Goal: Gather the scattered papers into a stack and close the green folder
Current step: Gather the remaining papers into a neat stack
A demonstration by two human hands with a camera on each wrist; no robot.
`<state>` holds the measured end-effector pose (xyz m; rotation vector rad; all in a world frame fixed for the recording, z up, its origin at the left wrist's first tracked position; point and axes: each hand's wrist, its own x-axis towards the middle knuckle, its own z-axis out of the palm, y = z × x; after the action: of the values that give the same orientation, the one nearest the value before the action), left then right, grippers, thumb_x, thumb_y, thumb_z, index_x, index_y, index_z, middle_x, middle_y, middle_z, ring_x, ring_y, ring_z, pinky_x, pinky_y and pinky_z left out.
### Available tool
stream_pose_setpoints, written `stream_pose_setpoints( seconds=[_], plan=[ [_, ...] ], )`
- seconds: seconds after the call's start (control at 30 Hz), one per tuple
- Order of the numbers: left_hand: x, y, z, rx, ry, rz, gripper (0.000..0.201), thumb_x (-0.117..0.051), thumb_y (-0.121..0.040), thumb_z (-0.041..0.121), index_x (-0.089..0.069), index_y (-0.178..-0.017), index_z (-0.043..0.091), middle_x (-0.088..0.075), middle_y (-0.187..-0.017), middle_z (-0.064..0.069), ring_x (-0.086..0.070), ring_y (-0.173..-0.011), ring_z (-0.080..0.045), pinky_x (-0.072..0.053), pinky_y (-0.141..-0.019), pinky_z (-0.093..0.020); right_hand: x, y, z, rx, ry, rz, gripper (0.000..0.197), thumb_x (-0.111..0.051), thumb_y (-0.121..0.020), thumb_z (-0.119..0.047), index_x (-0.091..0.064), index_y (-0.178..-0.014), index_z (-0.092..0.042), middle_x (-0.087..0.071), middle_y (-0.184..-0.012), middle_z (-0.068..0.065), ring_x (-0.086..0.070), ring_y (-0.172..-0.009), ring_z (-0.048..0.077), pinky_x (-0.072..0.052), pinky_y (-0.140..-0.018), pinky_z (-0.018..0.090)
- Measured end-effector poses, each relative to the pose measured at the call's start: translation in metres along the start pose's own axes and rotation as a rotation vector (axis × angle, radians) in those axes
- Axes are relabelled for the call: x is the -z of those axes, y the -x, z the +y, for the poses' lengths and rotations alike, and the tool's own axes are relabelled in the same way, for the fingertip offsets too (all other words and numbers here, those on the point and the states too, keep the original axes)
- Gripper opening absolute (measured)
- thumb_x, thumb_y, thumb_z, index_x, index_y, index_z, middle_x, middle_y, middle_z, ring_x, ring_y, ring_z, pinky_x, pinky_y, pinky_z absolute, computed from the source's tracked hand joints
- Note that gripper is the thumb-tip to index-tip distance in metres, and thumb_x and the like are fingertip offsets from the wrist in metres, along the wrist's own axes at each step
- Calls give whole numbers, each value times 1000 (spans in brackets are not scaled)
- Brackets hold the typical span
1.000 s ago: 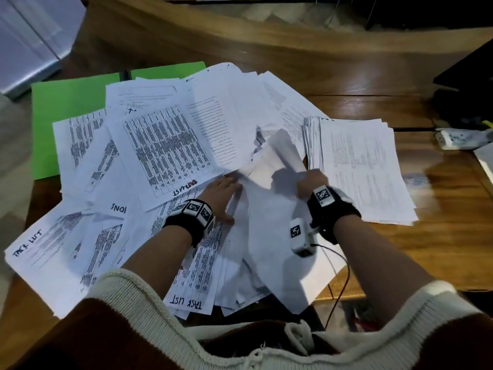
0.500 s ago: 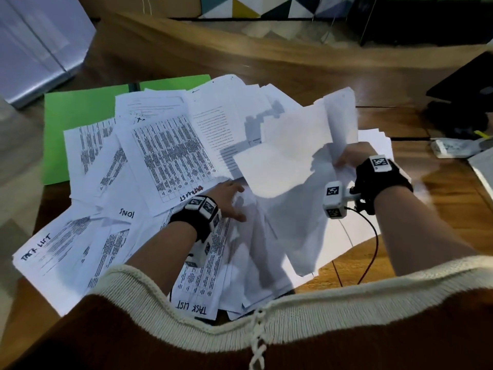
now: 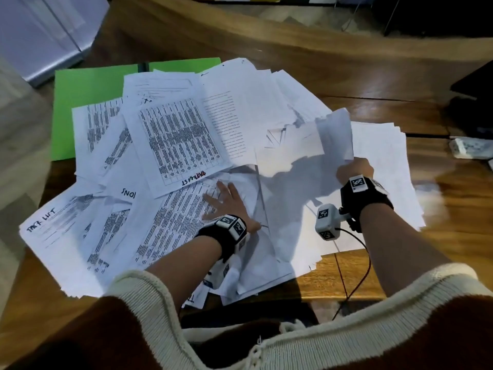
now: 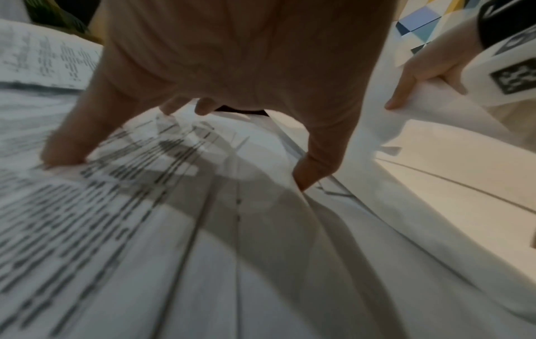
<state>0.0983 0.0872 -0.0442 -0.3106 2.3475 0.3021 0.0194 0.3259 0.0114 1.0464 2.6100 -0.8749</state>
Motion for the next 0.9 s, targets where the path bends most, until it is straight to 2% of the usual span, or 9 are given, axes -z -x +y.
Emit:
stream_pose_setpoints(
  seconds=[0.07, 0.17, 0.3, 0.37, 0.5, 0.63, 0.73, 0.83, 0.9],
  plan=[
    [2, 0, 2, 31, 28, 19, 129, -73, -72, 51, 24, -146, 7, 28, -154, -12, 13, -139, -53, -30, -99, -70, -3, 1, 2, 23, 9, -26, 34, -48, -91, -6, -61, -122, -3, -61, -123, 21, -59, -112, 36, -44, -83, 29],
    [7, 1, 2, 92, 17, 73, 117, -73, -76, 40, 12, -147, 1, 13, -156, -18, 1, -140, -51, -38, -98, -64, -7, 5, 2, 59, 34, -38, 34, -47, -91, -4, -60, -122, -1, -60, -123, 22, -59, -112, 36, -47, -88, 32],
    [19, 0, -8, 68, 32, 197, 77, -68, -82, 22, -21, -137, -2, -32, -139, -20, -37, -129, -36, -47, -98, -42, -9, 4, 6, 48, 45, -58, 33, -49, -91, -4, -61, -121, -1, -61, -122, 21, -59, -112, 36, -47, -88, 32],
    [29, -1, -16, 58, 116, 232, 64, -63, -85, 12, -28, -137, -2, -48, -130, -18, -51, -119, -32, -49, -92, -37, -11, 4, 8, 7, 21, -84, 31, -54, -90, -6, -61, -120, 0, -62, -121, 19, -60, -111, 34, -46, -82, 30],
    [55, 9, -15, -10, 162, 307, 52, -59, -83, 10, -40, -130, -5, -52, -126, -20, -54, -117, -35, -48, -90, -37, -20, 5, 18, -21, 9, -213, 43, -64, -84, -11, -57, -125, 0, -60, -125, 16, -59, -114, 31, -48, -87, 33],
    [83, 22, 4, -122, 300, 390, 16, -62, -80, 13, -54, -87, 1, -60, -86, -10, -63, -90, -29, -40, -56, -24, -32, 15, 24, -20, -7, -313, 57, -70, -80, -10, -48, -130, 7, -59, -128, 19, -58, -115, 31, -48, -96, 35],
    [90, 26, 27, -168, 391, 361, 21, -67, -74, 12, -47, -75, 5, -49, -69, -2, -55, -65, -17, -29, -42, -19, -38, 28, 24, 76, 3, -421, 44, -60, -88, -1, -51, -130, 9, -58, -129, 18, -55, -120, 28, -42, -93, 26],
    [83, 29, 53, -203, 387, 307, 25, -65, -73, 12, -41, -66, 12, -51, -67, -4, -54, -64, -19, -40, -51, -22, -43, 36, 26, 117, -144, -419, 36, -62, -83, 4, -60, -119, 9, -63, -121, 21, -60, -113, 30, -45, -85, 26],
    [75, 30, 67, -209, 406, 271, 17, -64, -77, 11, -54, -89, 4, -63, -92, -12, -63, -92, -28, -49, -67, -28, -44, 38, 27, 93, -242, -478, 37, -70, -82, -12, -66, -117, 0, -65, -119, 16, -63, -107, 27, -50, -90, 33]
  ],
)
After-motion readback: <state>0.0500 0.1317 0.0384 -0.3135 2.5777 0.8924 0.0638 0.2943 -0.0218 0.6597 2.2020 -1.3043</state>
